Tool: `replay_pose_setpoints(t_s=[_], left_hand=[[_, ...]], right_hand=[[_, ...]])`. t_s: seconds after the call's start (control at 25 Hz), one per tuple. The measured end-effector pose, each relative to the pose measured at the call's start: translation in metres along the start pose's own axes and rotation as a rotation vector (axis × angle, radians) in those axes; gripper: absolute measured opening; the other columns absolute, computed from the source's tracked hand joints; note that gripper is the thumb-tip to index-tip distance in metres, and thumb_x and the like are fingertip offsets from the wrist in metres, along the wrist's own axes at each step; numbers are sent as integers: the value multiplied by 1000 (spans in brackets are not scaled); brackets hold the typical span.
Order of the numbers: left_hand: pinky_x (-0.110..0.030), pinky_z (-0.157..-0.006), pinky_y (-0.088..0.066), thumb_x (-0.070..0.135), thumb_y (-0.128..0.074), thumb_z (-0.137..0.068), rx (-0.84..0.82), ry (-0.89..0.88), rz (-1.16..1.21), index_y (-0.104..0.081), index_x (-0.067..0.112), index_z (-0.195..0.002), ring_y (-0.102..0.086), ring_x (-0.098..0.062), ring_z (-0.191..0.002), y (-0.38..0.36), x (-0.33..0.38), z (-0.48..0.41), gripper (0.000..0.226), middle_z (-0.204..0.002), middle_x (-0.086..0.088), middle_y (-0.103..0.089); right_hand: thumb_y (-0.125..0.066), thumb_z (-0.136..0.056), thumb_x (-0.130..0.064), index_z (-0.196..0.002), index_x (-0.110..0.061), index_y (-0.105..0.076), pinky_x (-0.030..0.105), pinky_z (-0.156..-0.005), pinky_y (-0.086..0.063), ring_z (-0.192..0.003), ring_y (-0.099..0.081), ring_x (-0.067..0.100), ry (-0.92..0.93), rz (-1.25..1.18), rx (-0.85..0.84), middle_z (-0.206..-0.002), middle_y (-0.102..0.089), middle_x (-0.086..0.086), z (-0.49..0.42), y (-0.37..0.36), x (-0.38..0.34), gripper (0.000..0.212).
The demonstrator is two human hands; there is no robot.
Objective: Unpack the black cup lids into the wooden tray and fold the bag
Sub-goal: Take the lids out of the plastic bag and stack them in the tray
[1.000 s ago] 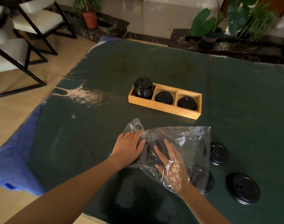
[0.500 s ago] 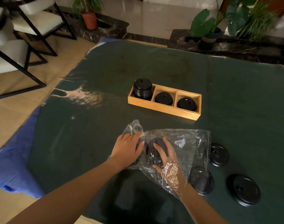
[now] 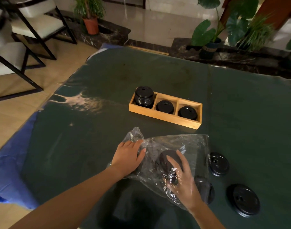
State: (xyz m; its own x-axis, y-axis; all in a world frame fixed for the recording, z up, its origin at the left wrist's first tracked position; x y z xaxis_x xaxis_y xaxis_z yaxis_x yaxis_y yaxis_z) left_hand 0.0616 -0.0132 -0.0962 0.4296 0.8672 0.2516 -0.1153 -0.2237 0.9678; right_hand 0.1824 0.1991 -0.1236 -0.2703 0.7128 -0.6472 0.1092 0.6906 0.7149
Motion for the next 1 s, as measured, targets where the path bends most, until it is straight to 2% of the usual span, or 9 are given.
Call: replay_pose_setpoints(t_s=[0.12, 0.16, 0.28, 0.32, 0.48, 0.56, 0.64, 0.8, 1.0], left_hand=[[-35, -102, -34, 53, -8, -90, -9, 4, 10, -39, 23, -133, -55, -15, -110, 1, 0, -1, 62, -114, 2, -65], [-34, -102, -34, 53, -8, -90, -11, 7, 13, -39, 23, -133, -55, -15, -110, 1, -1, -1, 60, -114, 3, -64], [-33, -103, -32, 52, -10, -91, -14, 20, 5, -38, 24, -134, -54, -13, -111, 2, -3, 0, 59, -115, 3, -64], [-33, -104, -31, 53, -9, -90, -17, 23, 3, -38, 24, -134, -54, -12, -112, 2, -3, -1, 60, -116, 4, -64], [-33, -107, -28, 54, -6, -89, -35, 40, 34, -35, 26, -136, -51, -10, -114, 2, -3, -5, 62, -118, 6, -62], [-34, -108, -26, 54, -10, -91, -37, 54, 53, -35, 26, -137, -50, -10, -116, 1, -2, -8, 60, -121, 6, -61], [-34, -108, -26, 54, -8, -90, -44, 69, 52, -34, 25, -138, -49, -11, -117, 0, -2, -9, 62, -123, 5, -60], [-36, -110, -24, 55, -6, -90, -67, 55, 51, -29, 23, -140, -46, -13, -121, -2, 1, -9, 64, -129, 2, -56], [-39, -108, -27, 53, -9, -93, -86, 45, 32, -29, 21, -140, -47, -17, -120, -1, 1, -15, 61, -129, -2, -57]], right_hand=[[-85, -61, -8, -135, -42, -39, 11, -107, -27, -139, -24, 7, -130, -50, 143, -153, -17, -10, 6, 33, -5, 94], [-87, -56, -4, -133, -39, -43, 7, -105, -26, -137, -28, 8, -187, -38, 191, -152, -22, -7, 8, 47, -6, 96], [-90, -45, 3, -126, -16, -51, 13, -109, -25, -129, -37, 21, -205, 107, 341, -143, -34, 14, 0, 93, -12, 92], [-89, -44, 3, -126, -13, -51, 13, -110, -24, -129, -37, 20, -205, 145, 381, -141, -35, 17, -10, 108, -12, 92], [-86, -56, -5, -133, -28, -42, 2, -103, -21, -132, -25, -4, -193, 104, 342, -146, -28, 5, -86, 138, -8, 92], [-84, -61, -11, -134, -31, -40, 9, -105, -22, -132, -25, -1, -159, 88, 293, -147, -26, 4, -137, 130, 0, 88], [-82, -64, -12, -134, -27, -41, 20, -107, -27, -132, -29, 9, -159, 85, 227, -147, -24, 6, -188, 109, 11, 83], [-79, -70, -14, -136, -21, -39, 41, -111, -32, -133, -33, 30, -289, 154, 90, -150, -19, 10, -253, 58, 39, 77], [-75, -75, -18, -138, -22, -35, 52, -108, -32, -132, -30, 43, -388, 308, -17, -153, -12, 14, -279, 16, 66, 74]])
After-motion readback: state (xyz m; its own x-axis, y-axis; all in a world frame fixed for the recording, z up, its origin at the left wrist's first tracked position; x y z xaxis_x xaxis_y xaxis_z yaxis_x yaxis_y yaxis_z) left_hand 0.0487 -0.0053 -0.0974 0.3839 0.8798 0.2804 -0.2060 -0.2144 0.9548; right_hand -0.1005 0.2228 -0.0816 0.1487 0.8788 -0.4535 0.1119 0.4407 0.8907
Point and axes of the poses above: each hand's wrist, its own z-axis away from the middle knuckle, its own y-axis out of the back of the hand, x = y × z, the point moved 1 cm from there along -z, towards the middle knuckle
